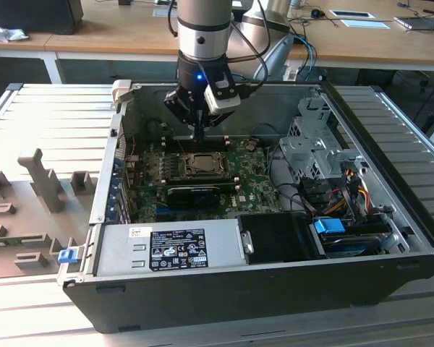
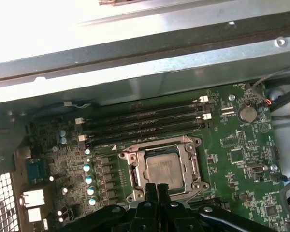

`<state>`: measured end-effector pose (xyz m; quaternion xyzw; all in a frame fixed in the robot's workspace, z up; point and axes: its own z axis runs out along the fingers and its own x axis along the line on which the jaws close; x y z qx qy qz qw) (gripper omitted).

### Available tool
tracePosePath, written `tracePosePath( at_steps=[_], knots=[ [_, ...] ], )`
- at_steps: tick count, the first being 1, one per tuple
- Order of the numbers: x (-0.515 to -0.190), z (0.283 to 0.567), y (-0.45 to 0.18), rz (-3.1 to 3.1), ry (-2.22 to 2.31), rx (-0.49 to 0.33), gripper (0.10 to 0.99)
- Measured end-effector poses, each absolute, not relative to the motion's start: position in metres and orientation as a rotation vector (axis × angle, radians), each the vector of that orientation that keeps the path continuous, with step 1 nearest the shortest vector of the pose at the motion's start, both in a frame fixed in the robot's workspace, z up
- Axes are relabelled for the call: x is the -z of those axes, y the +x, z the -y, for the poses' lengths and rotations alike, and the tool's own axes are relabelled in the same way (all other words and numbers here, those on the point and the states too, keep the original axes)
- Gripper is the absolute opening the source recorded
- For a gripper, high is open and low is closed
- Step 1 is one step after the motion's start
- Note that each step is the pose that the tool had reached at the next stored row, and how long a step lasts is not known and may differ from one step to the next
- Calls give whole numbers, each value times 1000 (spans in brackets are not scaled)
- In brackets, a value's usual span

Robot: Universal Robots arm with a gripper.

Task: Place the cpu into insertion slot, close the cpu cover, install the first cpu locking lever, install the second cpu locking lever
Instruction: 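Install the first cpu locking lever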

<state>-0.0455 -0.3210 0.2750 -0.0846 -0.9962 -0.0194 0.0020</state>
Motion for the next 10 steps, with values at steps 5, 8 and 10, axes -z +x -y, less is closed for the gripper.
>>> tracePosePath(
  at_steps=[5,8,10],
  knots=[
    [-275,321,-45,3129,-211,61,153],
    [-275,321,-45,3131,-182,61,153],
    [-275,321,-45,3131,-168,61,153]
  ],
)
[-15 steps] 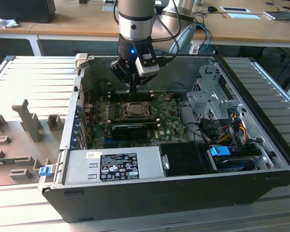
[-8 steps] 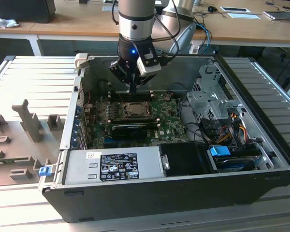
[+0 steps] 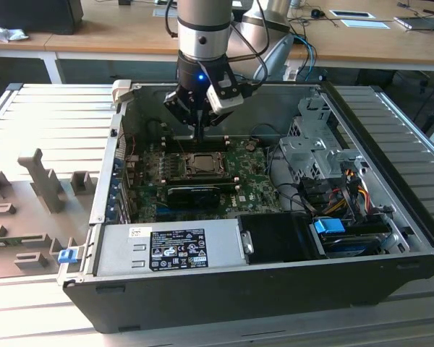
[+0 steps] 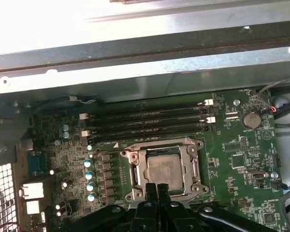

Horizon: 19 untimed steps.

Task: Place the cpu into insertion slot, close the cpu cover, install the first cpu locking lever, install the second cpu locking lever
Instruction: 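Install the first cpu locking lever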

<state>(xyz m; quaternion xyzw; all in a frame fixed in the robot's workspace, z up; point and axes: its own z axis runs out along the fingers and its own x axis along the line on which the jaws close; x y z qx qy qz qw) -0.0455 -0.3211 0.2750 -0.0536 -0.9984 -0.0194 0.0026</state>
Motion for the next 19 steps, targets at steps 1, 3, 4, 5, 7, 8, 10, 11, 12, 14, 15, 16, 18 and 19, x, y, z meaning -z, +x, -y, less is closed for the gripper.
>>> tracePosePath(
  at_steps=[1,3,4,5,7,8,10,11,12,14,15,16,18,19],
  knots=[
    [-275,321,-45,3132,-160,61,153],
    [-275,321,-45,3132,-148,61,153],
    [-275,321,-45,3132,-140,61,153],
    [-275,321,-45,3133,-122,61,153],
    [-275,321,-45,3134,-84,61,153],
    [-275,321,-45,3134,-63,60,153],
    [-275,321,-45,3134,-6,60,153],
    [-275,321,-45,3133,39,60,153],
    [-275,321,-46,3132,63,60,153],
    [-275,321,-50,3132,74,69,153],
    [-275,321,-53,3134,74,72,153],
    [-275,321,-56,3135,74,75,153],
    [-275,321,-62,3137,74,83,153],
    [-274,321,-65,3138,74,86,153]
  ],
)
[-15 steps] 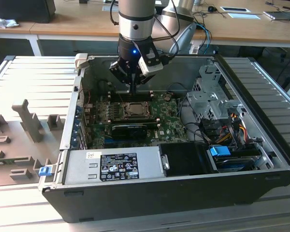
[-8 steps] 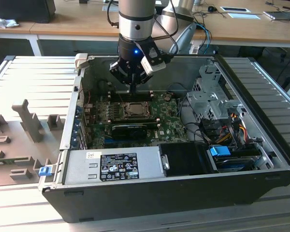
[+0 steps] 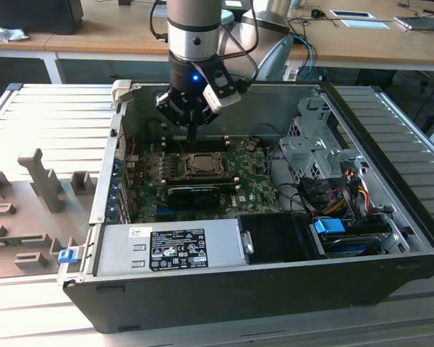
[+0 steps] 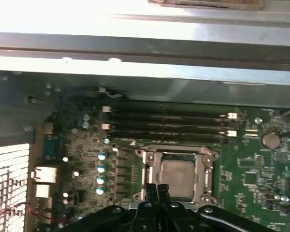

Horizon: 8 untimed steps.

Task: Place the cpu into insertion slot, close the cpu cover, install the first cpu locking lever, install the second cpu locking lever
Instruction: 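Install the first cpu locking lever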

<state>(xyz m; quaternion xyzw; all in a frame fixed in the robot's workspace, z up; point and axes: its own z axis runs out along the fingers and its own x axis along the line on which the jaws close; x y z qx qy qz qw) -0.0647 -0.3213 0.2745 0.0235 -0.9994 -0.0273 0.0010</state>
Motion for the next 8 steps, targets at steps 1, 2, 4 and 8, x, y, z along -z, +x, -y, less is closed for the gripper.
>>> tracePosePath(
  at_steps=[1,2,4,8],
  knots=[
    [-274,321,-66,3138,74,87,153],
    [-274,321,-68,3139,74,88,153],
    [-274,321,-70,3140,74,93,153],
    [-273,321,-84,3144,75,103,102]
  ],
)
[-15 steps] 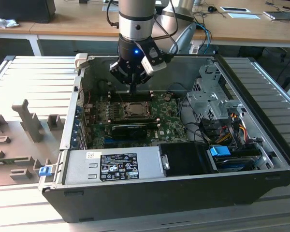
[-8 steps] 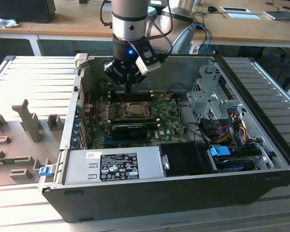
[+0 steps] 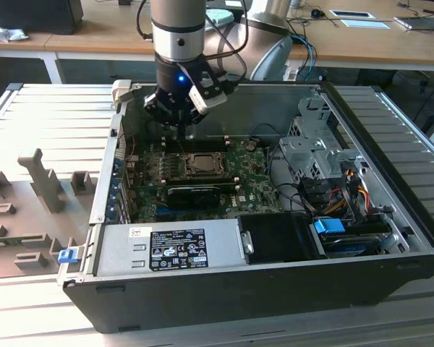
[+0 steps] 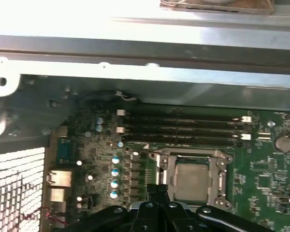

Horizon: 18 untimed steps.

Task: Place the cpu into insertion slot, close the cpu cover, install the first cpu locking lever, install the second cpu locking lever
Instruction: 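Install the first cpu locking lever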

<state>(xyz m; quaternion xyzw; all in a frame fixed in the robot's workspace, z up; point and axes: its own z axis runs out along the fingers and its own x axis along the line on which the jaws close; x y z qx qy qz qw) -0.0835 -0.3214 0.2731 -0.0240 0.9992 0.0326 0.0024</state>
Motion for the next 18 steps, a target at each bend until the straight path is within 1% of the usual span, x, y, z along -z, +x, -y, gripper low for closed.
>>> tracePosePath(
  at_steps=[7,18],
  knots=[
    [-263,321,-94,-3131,-100,-118,102],
    [-262,321,-100,-3130,-115,-127,102]
  ],
)
